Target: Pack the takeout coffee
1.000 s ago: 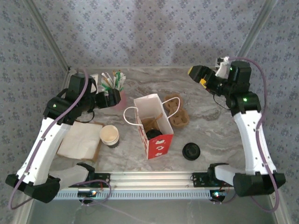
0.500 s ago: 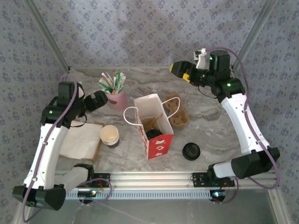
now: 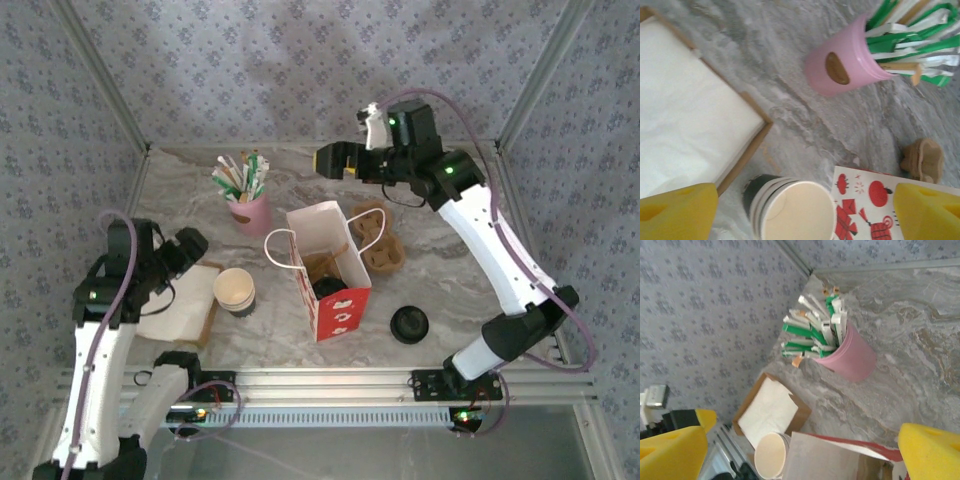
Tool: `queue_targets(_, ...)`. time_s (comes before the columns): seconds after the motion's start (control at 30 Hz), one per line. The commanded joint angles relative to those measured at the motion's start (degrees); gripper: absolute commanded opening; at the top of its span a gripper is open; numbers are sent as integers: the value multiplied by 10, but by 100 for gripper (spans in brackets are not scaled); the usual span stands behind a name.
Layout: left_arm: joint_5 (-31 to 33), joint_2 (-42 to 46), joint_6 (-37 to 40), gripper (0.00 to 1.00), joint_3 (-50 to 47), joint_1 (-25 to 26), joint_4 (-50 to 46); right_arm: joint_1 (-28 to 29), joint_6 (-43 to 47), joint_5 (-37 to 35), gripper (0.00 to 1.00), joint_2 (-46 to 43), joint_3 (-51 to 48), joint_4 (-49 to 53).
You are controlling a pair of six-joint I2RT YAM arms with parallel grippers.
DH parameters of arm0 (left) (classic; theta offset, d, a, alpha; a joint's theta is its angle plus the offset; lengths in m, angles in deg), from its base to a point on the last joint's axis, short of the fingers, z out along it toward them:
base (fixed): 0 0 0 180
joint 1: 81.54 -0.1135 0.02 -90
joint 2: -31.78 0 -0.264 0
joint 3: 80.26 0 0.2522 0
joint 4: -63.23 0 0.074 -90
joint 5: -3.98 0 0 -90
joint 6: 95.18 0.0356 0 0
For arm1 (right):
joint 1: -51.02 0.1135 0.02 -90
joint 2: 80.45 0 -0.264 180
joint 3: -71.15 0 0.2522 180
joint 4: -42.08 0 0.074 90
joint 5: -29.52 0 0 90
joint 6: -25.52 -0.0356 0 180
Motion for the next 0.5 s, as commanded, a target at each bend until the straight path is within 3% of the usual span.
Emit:
queue_targets(0.0,64,19,-29,86,-14,-11,-50,19,37,-65,100,14,36,72)
queue_targets(0.2,47,-21,-39,74,-52,-52,-63,14,52,-109,100,7,37,114)
queue_targets(0.33,41,-28,-45,68,-81,-98,-60,-11,49,-49,100,12,52,88)
queue_targets(0.47,6,-32,-51,67,-112,-148,-38,1,68,-12,100,63,126,92)
